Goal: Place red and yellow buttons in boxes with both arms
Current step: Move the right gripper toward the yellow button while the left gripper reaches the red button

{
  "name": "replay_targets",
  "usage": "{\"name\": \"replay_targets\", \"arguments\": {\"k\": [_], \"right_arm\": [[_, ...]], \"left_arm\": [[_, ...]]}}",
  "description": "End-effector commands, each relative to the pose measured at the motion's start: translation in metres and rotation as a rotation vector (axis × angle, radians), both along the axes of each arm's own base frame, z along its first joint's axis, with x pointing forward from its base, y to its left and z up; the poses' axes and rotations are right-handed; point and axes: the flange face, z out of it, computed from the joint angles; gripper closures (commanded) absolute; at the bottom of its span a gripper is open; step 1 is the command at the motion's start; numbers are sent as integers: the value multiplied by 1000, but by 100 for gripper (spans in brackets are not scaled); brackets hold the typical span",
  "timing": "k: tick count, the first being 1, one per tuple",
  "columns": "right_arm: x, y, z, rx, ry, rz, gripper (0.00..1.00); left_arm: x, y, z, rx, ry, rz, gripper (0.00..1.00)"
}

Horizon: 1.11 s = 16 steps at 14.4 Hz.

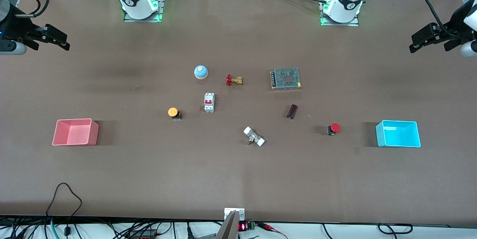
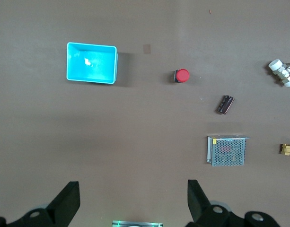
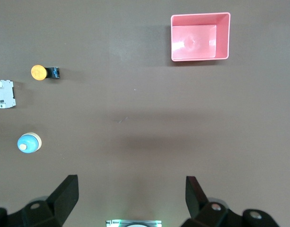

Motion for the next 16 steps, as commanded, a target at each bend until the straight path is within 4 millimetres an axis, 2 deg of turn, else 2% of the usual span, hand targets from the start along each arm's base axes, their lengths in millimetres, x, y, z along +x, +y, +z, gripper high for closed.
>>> {"name": "replay_targets", "arguments": {"k": [1,4,7,9,11,13,15,16], "right_arm": [[-3,4,6,-9,9,14,0],[-2,9,8,-9,1,23,0],[3,8,1,-7,11,15,0],[19,8,-24,-1,45,5,0],[30,14,-29,-13,49,23,0],[50,22,-52,-11,70,27,0],[71,24,-74,-11,100,40,0],[75,28,-81,-14,108,48,0]], "left_arm": [[-2,2,10,-10,-11,-14,0],[-2,3,10,-7,-10,-12,0],[0,3,8,-7,-5,-12,0],[4,-2,0,-6,10,-16,0],[3,-1,3,-6,4,-15,0],[2,-1,2,-5,19,-19,0],[1,7,4,56,16,-5,0],[0,10,5,55,14,0,0]]}}
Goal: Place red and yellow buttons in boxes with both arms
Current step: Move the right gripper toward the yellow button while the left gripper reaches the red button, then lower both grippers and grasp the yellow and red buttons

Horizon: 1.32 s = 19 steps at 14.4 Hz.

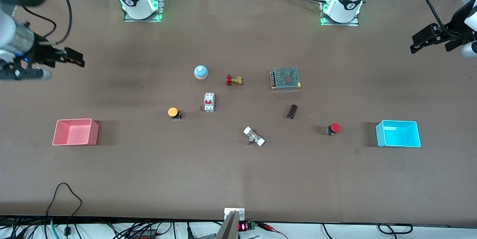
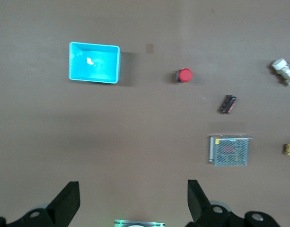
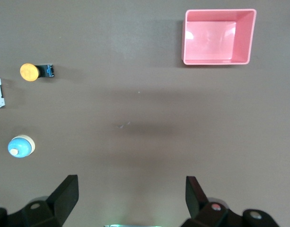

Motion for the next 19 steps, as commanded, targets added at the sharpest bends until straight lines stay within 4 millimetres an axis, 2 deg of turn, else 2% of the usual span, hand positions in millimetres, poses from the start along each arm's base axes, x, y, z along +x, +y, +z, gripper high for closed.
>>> {"name": "replay_targets", "arguments": {"k": [1,3,5,7,8,10,12,13,14,16,19], "right_arm": [[22,14,-14,-2,12,26,0],[44,36,-35,-10,17,48,0],[54,38,-54,-10,27,49,0],[60,67,-68,5,7,85,0],[63,74,-76,4,4,95,0],[71,79,-108,1,27,99,0],[76,93,-138,9,47,73,0],[77,105,-150,24,49,49,0],[78,120,-159,30,42,59,0],[77,150,-168,32,18,101,0],[75,191,-186,20,-13,59,0]], "left_arm": [[-1,10,13,27,-17,3,0],[24,13,-21,25,45,20,0],[30,18,-26,24,54,42,0],[39,15,-46,27,95,39,0],[41,13,-52,28,104,36,0],[42,10,-55,28,113,31,0],[46,2,-58,32,114,20,0],[50,0,-64,27,117,42,0],[50,-2,-61,24,110,35,0],[51,-34,-65,24,115,-23,0],[63,-40,-97,25,170,-42,0]]}}
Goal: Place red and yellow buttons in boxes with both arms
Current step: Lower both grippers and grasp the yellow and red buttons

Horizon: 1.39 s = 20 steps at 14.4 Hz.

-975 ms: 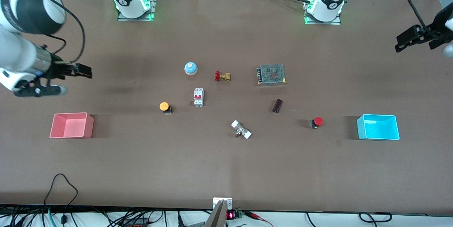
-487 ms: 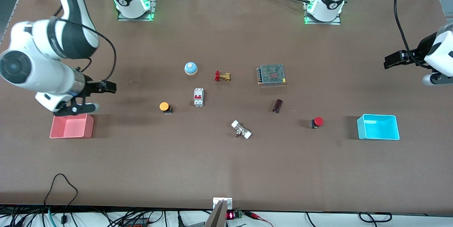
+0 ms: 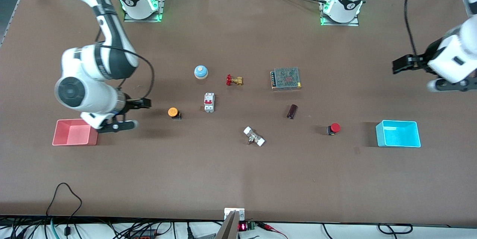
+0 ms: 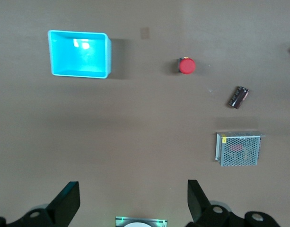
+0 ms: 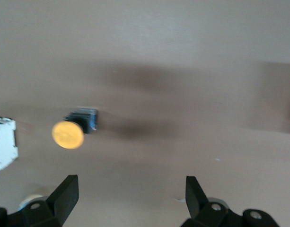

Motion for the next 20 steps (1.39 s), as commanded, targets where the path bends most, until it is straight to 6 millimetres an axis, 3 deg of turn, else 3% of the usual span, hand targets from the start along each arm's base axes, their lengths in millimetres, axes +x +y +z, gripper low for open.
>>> {"name": "replay_targets", "arguments": {"k": [1,5,8,10,12,17,20], "right_arm": [[-1,39,-11,1,-28,-40,0],[-8,77,-44,-12,-37,-51,0],[-14,97,-66,-17,-40,-35,0],[-14,97,-81,-24,-33,-34,0],[-13,96,-92,-29,-35,-33,0],[-12,88,-111,-43,-19,-36,0],[-13,85,-121,-47,-1,-39,0]], "left_arm": [[15,-5,-22,14,46,-14,0],[28,-13,-44,-18,52,-86,0],[41,-17,-76,-106,83,-58,0],[53,-19,-83,-154,24,-47,0],[62,-21,-111,-175,50,-10,0],[83,-16,-142,-222,-3,32,0],[95,-22,-176,-214,-11,41,0]]}}
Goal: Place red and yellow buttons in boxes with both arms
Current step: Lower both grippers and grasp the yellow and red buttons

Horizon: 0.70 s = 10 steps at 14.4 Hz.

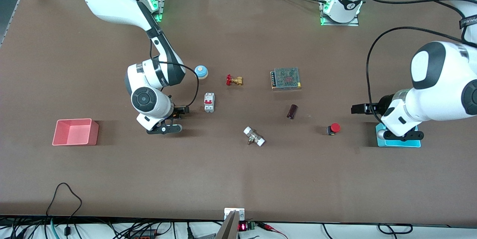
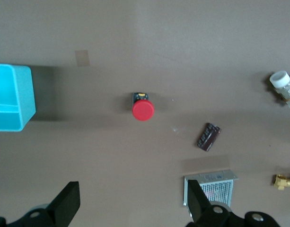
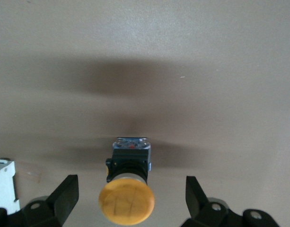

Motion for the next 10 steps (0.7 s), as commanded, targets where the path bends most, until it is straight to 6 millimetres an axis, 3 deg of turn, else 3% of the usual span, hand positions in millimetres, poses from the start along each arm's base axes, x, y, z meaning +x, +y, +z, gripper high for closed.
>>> {"name": "replay_targets", "arguments": {"k": [1,2,4,6,10], "right_arm": [[2,0,-6,4,9,-12,0],[2,-1,-7,4,11,-15,0],[3,-3,-9,5,11,-15,19],[2,-2,-10,5,12,-16,28],[3,-3,-11,6,13,-10,40]], "left_arm": [[17,-4,-26,-11,-21,21,0],[19,-7,-41,-4,-19,24,0],[21,-16,-62,31,-7,23,0],[20,-34,-85,75,13,17,0],[16,-40,-127,92,16,24,0]]}}
